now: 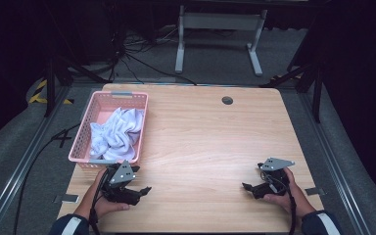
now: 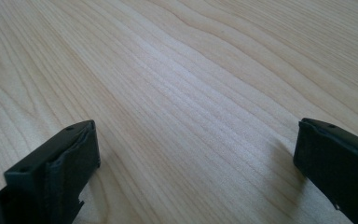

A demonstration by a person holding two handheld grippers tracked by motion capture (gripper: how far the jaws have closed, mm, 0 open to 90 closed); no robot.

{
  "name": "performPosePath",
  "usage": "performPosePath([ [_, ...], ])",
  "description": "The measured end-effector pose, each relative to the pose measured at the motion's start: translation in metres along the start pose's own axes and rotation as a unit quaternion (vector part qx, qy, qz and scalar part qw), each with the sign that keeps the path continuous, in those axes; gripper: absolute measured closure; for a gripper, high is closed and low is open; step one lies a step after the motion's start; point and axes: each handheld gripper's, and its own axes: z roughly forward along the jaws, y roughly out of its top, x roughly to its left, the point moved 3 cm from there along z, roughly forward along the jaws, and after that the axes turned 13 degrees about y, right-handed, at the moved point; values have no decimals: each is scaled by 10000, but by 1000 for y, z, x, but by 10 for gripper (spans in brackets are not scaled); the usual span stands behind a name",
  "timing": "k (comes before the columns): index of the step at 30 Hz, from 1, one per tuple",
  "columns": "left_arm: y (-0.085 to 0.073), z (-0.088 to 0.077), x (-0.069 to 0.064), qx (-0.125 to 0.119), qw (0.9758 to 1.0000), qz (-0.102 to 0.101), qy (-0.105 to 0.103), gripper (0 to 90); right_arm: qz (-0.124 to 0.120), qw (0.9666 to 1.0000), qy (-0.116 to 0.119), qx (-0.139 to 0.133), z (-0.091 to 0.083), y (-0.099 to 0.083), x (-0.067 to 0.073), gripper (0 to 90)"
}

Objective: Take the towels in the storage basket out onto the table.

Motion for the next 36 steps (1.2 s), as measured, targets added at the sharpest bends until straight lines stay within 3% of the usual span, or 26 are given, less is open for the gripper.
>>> performPosePath([
  [1, 1, -3, 2, -79, 9999, -70, 37, 213, 1, 10000, 2, 0, 0, 0, 0, 6],
  [7, 7, -15, 10, -247, 9996, -28, 162, 213, 0, 10000, 0, 0, 0, 0, 0, 6],
  [11, 13, -23, 23, -288, 9986, -28, 453, 199, 2, 10000, 1, 0, 0, 0, 0, 6],
  [15, 16, -39, 51, -500, 9937, -315, 949, 179, 2, 10000, -3, 0, 0, 0, 0, 6],
  [18, 17, -46, 69, -549, 9913, -438, 1114, 165, 2, 10000, -2, 0, 0, 0, 0, 6],
  [20, 18, -45, 83, -427, 9886, -513, 1351, 163, 1, 10000, -2, -1, 0, 0, 0, 6],
  [22, 19, -43, 90, -388, 9872, -608, 1423, 159, 4, 10000, 0, -1, 0, 0, 0, 6],
  [24, 22, -36, 103, -204, 9875, -611, 1438, 160, 8, 10000, -2, -8, 0, 0, 0, 6],
  [26, 26, -24, 114, 34, 9898, -695, 1241, 159, 6, 10000, -3, -7, 0, 0, 0, 6],
  [29, 29, -4, 123, 470, 9896, -654, 1192, 160, 5, 10000, -3, -9, 0, 0, 0, 6],
  [30, 30, 4, 126, 715, 9884, -569, 1213, 161, 4, 10000, -3, -9, 0, 0, 0, 7],
  [31, 30, 11, 130, 885, 9871, -694, 1139, 162, 5, 10000, -1, -10, 0, 0, 0, 7],
  [32, 30, 11, 130, 885, 9871, -694, 1139, 161, 5, 10000, -1, -10, 0, 0, 0, 7],
  [33, 29, 17, 133, 1012, 9853, -737, 1163, 161, 4, 10000, 2, -9, 0, 0, 0, 7],
  [34, 28, 23, 137, 1124, 9817, -771, 1328, 161, 0, 10000, -1, -9, 0, 0, 0, 6],
  [36, 27, 31, 143, 1397, 9793, -926, 1138, 159, 5, 10000, 4, -9, 0, 0, 0, 6],
])
